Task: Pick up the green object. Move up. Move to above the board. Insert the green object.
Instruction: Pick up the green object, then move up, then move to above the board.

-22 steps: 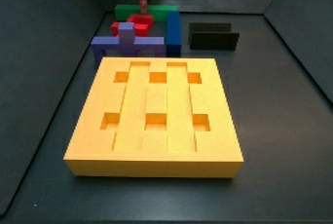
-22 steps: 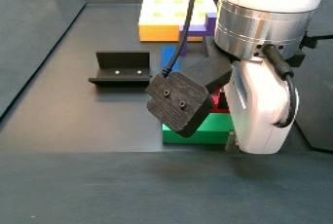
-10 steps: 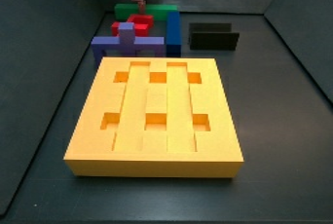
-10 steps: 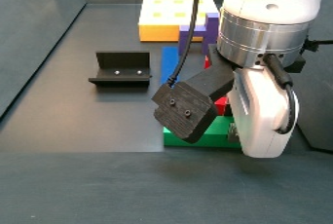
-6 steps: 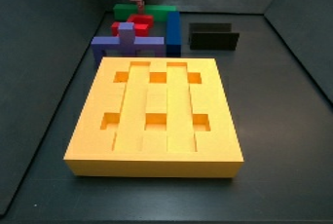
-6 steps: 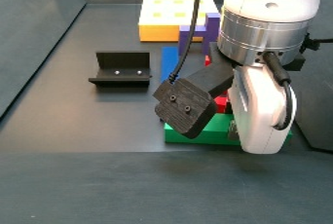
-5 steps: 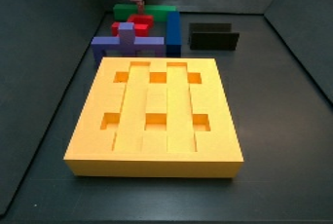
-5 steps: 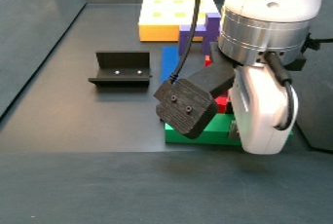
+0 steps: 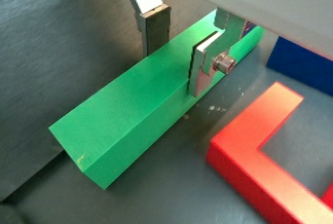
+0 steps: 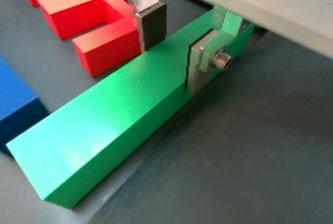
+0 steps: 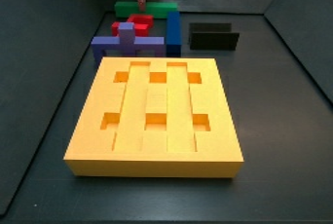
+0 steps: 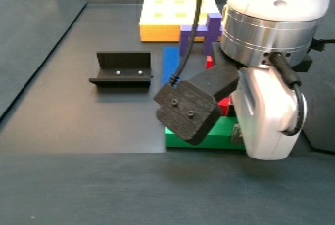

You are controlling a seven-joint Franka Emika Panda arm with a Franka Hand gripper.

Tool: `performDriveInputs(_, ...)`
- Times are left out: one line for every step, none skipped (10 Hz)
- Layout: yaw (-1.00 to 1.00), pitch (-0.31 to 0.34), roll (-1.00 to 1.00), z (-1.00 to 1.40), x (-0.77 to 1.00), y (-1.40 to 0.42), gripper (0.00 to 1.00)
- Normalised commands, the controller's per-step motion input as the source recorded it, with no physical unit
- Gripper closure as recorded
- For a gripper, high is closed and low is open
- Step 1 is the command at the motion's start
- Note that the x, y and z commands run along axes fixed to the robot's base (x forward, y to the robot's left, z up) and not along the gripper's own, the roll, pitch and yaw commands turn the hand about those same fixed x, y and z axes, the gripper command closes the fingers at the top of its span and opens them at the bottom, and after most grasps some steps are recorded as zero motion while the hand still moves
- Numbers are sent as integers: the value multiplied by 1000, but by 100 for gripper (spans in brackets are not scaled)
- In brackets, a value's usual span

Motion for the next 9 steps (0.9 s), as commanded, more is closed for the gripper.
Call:
performDriveInputs(0,0,0,0,0,0,100)
performDriveInputs(0,0,0,0,0,0,100)
performDriveInputs(0,0,0,833,0,0,100)
performDriveInputs(32,47,2,761,-97,56,100)
performDriveInputs(22,77,17,635,-121,44,100)
performDriveInputs(17,76,88,288,-52,-9,100)
performDriveInputs(0,0,0,1400,0,0,100)
performDriveInputs(-4,14,-64,1400,-12,0,100)
performDriveInputs(-9,53,-27,1400,-32,-6,100)
